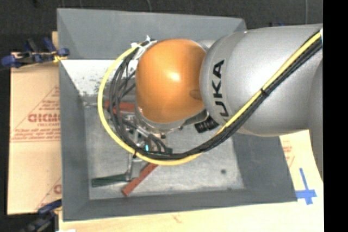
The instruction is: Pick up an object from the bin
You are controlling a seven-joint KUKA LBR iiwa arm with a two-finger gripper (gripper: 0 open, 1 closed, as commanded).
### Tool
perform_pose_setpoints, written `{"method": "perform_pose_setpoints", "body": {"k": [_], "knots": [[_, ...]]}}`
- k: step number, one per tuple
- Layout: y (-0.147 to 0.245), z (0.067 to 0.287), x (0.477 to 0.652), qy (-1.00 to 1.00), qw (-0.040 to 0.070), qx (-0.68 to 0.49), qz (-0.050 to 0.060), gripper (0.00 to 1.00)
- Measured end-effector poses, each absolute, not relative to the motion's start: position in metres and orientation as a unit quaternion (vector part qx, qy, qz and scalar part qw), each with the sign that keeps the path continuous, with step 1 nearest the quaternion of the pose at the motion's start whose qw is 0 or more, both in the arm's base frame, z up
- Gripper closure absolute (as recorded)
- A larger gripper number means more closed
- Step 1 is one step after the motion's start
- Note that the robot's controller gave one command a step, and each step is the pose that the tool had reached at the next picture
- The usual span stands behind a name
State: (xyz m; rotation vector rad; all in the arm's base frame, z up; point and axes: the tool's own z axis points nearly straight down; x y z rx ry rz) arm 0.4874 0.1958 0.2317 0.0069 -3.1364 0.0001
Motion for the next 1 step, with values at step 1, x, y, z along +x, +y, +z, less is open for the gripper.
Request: {"method": "perform_pose_setpoints", "body": {"k": [1], "knots": [[0.1948,0.2356,0.4894,-1.000,-0.001,0.000,-0.001,0.00]]}}
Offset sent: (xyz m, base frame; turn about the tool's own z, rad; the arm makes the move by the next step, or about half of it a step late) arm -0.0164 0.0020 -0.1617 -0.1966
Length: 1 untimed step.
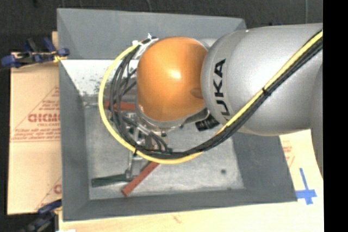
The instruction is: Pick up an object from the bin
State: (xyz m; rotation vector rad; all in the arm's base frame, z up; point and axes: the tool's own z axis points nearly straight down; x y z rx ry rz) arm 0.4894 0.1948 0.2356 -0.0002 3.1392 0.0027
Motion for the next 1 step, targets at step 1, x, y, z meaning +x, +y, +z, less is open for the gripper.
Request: {"method": "perform_pose_setpoints", "body": {"k": [1], "knots": [[0.1952,0.1623,0.4826,0.999,0.003,-0.045,0.001,0.00]]}}
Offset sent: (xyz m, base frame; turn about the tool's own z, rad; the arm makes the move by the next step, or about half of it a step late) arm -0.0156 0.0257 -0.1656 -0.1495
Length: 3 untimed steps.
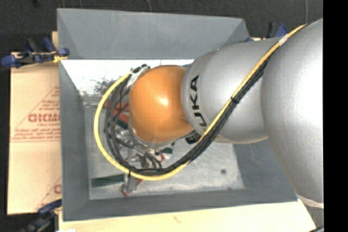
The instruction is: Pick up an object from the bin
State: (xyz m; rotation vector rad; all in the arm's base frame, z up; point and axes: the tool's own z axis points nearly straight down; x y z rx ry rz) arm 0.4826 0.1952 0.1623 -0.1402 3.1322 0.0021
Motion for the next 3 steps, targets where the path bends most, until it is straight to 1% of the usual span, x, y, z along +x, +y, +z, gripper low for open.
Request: {"method": "perform_pose_setpoints", "body": {"k": [1,2,3], "knots": [[0.220,0.071,0.480,0.997,0.010,-0.074,0.003,0.00],[0.198,0.075,0.479,0.994,0.013,-0.112,0.003,0.00],[0.214,0.073,0.482,0.997,0.006,-0.079,0.001,0.00]]}}
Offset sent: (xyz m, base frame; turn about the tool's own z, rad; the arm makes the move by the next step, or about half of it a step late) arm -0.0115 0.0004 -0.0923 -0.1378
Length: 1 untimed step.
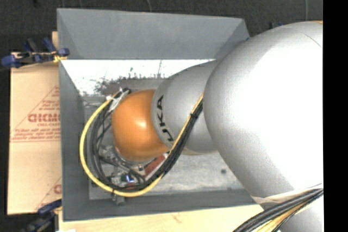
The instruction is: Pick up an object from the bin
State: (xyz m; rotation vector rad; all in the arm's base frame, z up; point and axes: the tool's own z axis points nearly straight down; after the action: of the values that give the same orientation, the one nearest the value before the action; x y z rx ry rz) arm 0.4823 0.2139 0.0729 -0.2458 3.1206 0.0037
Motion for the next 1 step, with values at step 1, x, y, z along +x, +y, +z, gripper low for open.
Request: {"method": "perform_pose_setpoints", "body": {"k": [1], "knots": [[0.1968,0.0750,0.4797,0.994,0.001,-0.111,0.000,1.00]]}}
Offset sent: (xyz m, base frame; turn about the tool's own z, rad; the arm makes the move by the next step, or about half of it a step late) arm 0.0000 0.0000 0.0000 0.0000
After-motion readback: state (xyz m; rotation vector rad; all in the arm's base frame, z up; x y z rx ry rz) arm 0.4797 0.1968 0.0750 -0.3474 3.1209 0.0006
